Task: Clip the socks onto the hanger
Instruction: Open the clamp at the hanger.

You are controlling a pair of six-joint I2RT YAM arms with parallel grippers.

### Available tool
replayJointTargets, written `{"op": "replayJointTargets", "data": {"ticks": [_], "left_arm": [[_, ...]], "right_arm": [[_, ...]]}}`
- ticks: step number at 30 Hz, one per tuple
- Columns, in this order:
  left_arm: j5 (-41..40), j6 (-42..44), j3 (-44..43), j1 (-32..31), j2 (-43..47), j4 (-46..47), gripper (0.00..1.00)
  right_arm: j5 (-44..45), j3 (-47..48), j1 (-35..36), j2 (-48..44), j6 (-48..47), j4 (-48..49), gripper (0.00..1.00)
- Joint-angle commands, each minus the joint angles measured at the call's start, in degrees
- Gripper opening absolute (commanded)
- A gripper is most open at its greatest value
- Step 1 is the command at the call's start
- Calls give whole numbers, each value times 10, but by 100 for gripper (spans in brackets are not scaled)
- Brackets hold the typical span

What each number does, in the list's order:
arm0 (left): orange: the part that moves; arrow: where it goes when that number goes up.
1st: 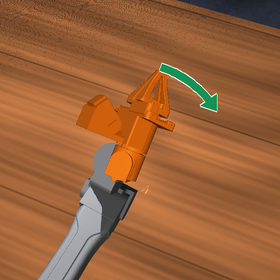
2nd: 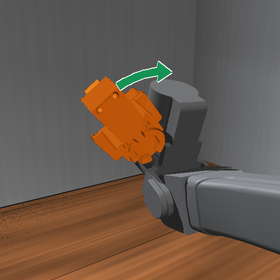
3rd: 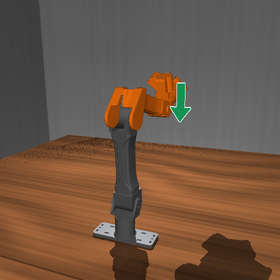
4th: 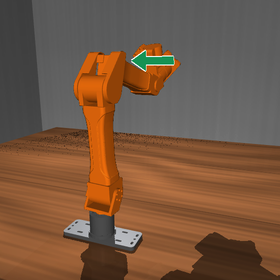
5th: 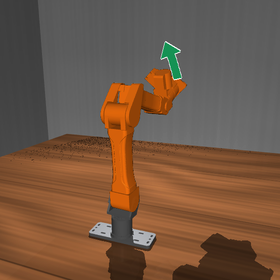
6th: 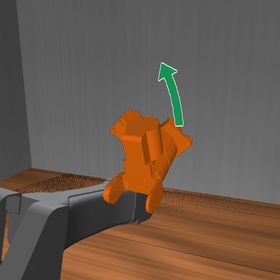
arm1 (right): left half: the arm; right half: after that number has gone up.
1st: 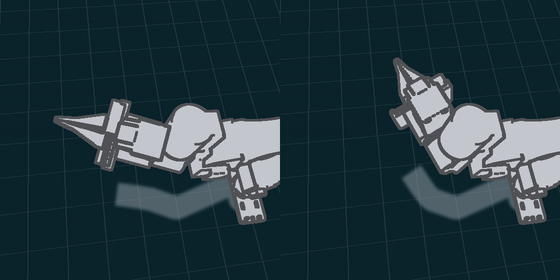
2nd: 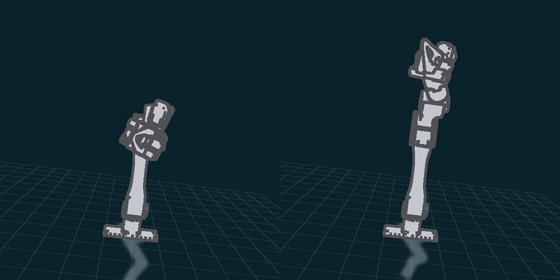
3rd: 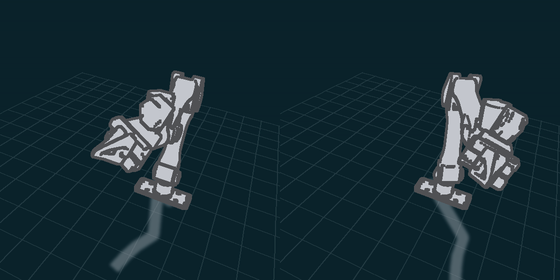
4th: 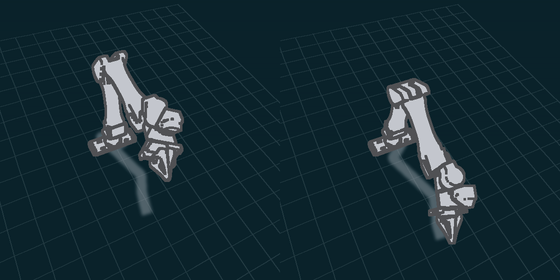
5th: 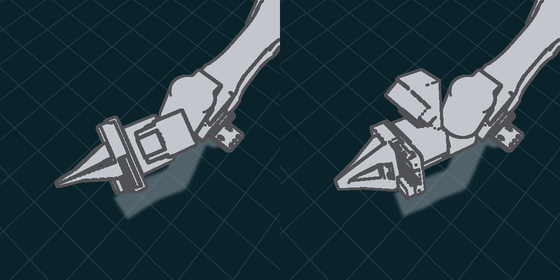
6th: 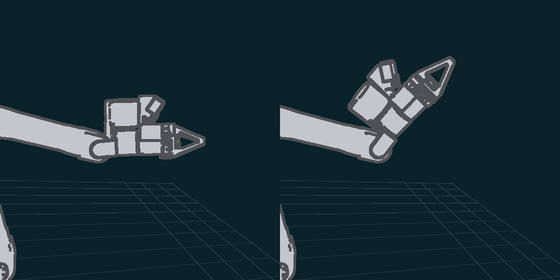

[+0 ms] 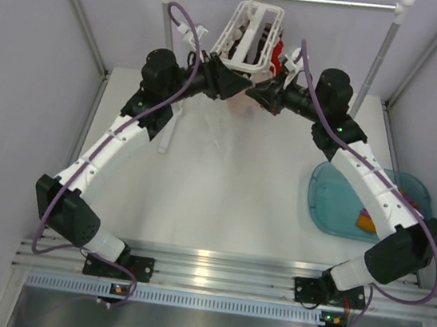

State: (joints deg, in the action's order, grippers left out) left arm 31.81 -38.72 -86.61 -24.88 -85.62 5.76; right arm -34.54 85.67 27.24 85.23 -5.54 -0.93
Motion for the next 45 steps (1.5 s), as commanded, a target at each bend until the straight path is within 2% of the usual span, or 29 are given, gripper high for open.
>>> {"op": "replayJointTargets", "data": {"ticks": [1,7,14,30,33,34,37,38,40,41,44,45], "left_arm": [[-25,51,-31,-10,6,-4,58],[-57,80,-44,-20,2,-15,54],[-77,87,-54,-28,-9,-15,53],[-69,74,-70,-33,-27,-29,46],[-76,66,-75,-33,-30,-34,40],[-81,63,-74,-33,-31,-35,33],[-84,50,-73,-32,-31,-32,23],[-86,42,-73,-32,-30,-31,14],[-83,37,-73,-32,-31,-29,6],[-83,35,-71,-32,-30,-29,0],[-82,31,-69,-31,-29,-29,0],[-80,31,-67,-31,-30,-29,0]], "right_arm": [[-3,33,10,-2,10,11,0],[-2,35,16,-2,7,-12,0],[3,35,20,-5,0,-20,0],[16,36,23,-4,-4,-23,0],[12,36,24,-5,-7,-25,0],[12,36,25,-6,-8,-25,0],[11,33,25,-8,-18,-35,0],[14,31,25,-10,-21,-37,6],[19,31,26,-13,-36,-57,24],[24,28,26,-21,-40,-63,42],[43,-5,18,-44,-49,-76,65],[43,-12,9,-51,-49,-85,66]]}}
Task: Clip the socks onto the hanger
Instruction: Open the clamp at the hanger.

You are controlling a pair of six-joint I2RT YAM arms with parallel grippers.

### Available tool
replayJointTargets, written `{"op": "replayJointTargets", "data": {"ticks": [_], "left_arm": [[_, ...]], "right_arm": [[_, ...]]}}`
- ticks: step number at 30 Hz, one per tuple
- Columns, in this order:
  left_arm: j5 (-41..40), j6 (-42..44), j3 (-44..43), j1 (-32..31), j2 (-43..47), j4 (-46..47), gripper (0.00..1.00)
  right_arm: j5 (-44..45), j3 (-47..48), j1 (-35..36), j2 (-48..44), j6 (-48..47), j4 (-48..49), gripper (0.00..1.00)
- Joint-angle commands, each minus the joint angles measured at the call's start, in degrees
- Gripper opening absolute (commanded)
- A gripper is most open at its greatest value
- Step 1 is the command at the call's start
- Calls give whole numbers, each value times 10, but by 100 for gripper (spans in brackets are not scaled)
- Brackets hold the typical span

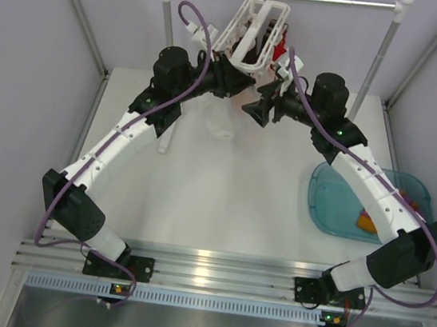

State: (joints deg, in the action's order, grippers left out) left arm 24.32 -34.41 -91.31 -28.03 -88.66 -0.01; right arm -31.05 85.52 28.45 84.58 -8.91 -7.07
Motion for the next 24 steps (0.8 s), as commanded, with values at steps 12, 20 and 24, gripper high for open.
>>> {"op": "replayJointTargets", "data": {"ticks": [12,20,24], "left_arm": [[14,-65,3,8,4,62,0],[10,-89,22,9,9,87,0],[11,-100,30,9,13,98,0]], "right_arm": [[-129,-49,-94,-80,82,82,61],[-118,-17,-49,-49,55,101,57],[-80,1,-24,-35,18,88,56]]}}
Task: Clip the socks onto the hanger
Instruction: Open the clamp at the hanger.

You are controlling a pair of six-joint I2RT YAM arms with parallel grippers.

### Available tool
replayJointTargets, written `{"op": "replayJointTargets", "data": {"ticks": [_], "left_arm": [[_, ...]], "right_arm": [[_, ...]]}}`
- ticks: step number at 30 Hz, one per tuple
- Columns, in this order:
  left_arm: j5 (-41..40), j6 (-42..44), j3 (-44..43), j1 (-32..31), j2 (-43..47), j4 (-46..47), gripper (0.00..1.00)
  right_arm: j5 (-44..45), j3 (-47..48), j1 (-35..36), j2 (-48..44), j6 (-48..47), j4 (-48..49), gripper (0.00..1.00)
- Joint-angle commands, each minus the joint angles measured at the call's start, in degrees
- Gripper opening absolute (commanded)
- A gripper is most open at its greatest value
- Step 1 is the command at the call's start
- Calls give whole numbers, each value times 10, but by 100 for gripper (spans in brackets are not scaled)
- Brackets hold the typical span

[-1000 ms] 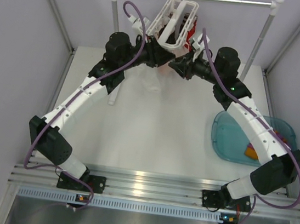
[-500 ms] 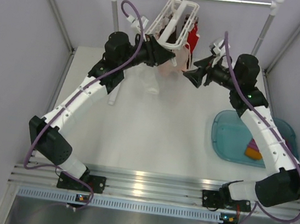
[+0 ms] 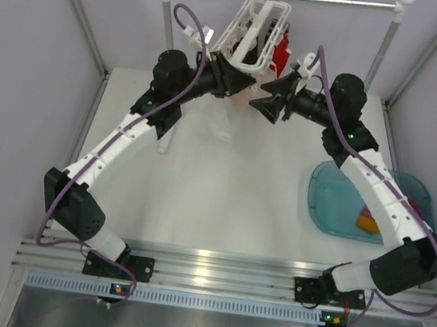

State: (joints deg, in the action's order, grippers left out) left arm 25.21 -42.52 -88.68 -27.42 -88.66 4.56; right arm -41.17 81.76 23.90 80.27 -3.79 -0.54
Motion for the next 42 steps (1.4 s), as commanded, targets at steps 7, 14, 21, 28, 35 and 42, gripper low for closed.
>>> {"op": "replayJointTargets", "data": {"ticks": [7,14,21,28,35,42], "left_arm": [[12,-44,14,3,14,65,0],[16,-54,14,3,16,63,0],[3,-12,17,3,25,59,26],[-26,42,7,3,32,52,45],[-24,44,-13,3,17,45,42],[-6,27,-14,2,11,49,13]], "right_arm": [[57,68,41,35,-93,7,51],[78,75,48,41,-131,-21,36],[72,75,50,37,-132,-25,0],[65,75,53,38,-128,-31,0],[65,75,57,38,-132,-32,0],[70,75,58,38,-133,-35,0]]}}
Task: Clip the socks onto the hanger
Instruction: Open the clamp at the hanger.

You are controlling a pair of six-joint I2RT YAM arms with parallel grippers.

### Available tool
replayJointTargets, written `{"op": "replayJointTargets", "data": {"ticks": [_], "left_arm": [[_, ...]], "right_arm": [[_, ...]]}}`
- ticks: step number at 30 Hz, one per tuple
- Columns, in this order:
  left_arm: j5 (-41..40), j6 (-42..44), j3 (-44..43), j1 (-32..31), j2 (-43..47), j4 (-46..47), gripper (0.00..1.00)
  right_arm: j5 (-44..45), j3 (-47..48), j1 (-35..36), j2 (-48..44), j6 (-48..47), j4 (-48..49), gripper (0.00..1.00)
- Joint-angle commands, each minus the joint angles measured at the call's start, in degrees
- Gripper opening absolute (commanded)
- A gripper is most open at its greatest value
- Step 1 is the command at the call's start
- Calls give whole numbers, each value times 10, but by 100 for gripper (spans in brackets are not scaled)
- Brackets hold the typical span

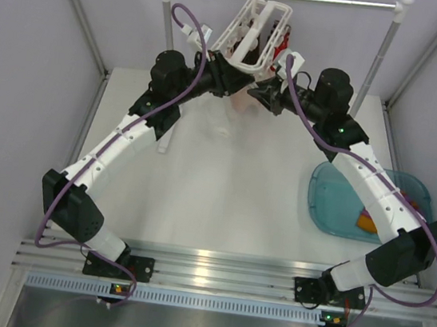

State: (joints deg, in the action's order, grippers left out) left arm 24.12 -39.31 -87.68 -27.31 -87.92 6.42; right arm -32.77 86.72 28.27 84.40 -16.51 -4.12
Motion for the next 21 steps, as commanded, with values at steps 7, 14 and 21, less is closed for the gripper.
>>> {"op": "replayJointTargets", "data": {"ticks": [7,14,21], "left_arm": [[15,-9,-24,2,3,30,0],[29,0,-28,2,0,17,0],[34,18,-38,1,-1,-11,0]], "right_arm": [[9,23,15,-6,-6,-16,35],[13,32,14,2,-2,-6,31],[-6,52,14,17,-6,-6,2]]}}
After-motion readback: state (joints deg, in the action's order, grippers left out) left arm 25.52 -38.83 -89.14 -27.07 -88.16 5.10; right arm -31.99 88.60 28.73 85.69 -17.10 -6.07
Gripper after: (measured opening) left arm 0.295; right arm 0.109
